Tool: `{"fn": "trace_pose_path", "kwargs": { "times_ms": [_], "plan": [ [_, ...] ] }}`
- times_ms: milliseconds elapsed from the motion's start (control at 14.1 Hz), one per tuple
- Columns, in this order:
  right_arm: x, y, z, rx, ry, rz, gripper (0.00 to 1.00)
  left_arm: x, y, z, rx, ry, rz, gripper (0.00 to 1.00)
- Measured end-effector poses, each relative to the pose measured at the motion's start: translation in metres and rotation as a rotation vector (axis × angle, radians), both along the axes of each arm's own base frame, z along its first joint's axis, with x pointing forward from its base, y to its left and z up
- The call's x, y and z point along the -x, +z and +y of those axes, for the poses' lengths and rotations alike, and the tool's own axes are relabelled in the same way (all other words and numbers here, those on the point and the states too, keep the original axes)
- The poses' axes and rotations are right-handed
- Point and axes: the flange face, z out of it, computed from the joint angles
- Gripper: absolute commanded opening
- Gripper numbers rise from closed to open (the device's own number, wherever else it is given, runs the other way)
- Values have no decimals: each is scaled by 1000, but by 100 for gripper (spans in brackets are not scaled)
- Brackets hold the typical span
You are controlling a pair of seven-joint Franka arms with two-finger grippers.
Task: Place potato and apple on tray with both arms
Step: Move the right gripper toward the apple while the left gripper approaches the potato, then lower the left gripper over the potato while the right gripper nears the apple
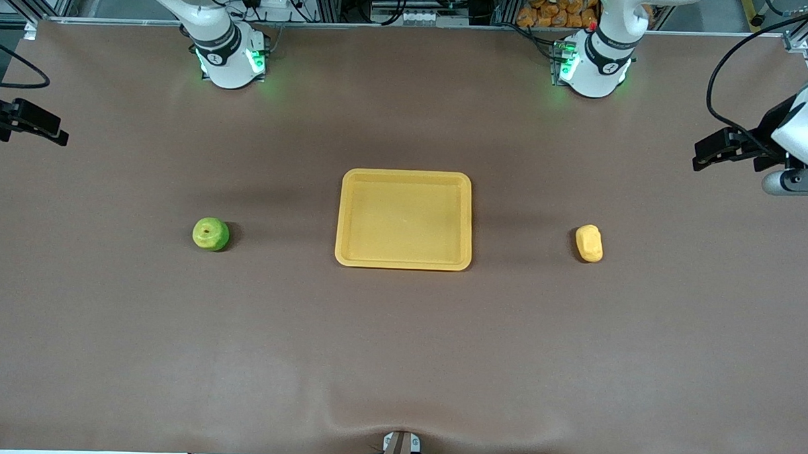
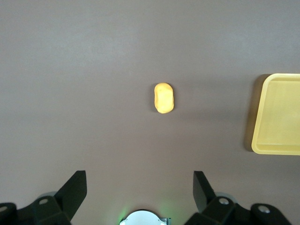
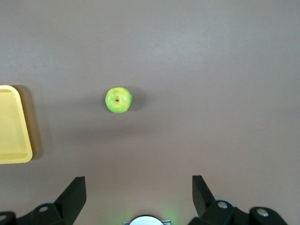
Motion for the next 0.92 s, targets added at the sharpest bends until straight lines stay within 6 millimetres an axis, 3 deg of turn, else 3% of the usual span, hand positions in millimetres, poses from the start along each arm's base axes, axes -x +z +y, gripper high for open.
{"fn": "trace_pose_path", "kwargs": {
  "times_ms": [922],
  "plan": [
    [-37,-67,0,2,4,89,100,-35,-88,-8,1,-16,31,100]
  ]
}}
